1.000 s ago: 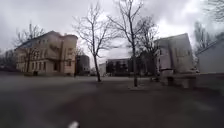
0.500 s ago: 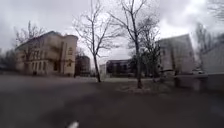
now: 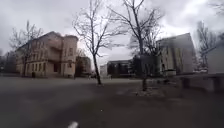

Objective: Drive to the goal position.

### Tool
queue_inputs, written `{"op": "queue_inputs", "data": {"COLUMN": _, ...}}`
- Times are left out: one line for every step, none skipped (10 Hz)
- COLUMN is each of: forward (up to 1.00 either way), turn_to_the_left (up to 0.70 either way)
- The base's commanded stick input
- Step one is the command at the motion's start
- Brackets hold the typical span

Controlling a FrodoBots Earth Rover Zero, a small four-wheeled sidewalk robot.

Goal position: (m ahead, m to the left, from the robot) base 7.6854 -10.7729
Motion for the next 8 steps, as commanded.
{"op": "queue_inputs", "data": {"forward": 1.0, "turn_to_the_left": 0.0}}
{"op": "queue_inputs", "data": {"forward": 1.0, "turn_to_the_left": 0.0}}
{"op": "queue_inputs", "data": {"forward": 1.0, "turn_to_the_left": 0.0}}
{"op": "queue_inputs", "data": {"forward": 1.0, "turn_to_the_left": 0.0}}
{"op": "queue_inputs", "data": {"forward": 1.0, "turn_to_the_left": 0.0}}
{"op": "queue_inputs", "data": {"forward": 1.0, "turn_to_the_left": 0.0}}
{"op": "queue_inputs", "data": {"forward": 1.0, "turn_to_the_left": 0.0}}
{"op": "queue_inputs", "data": {"forward": 1.0, "turn_to_the_left": 0.0}}
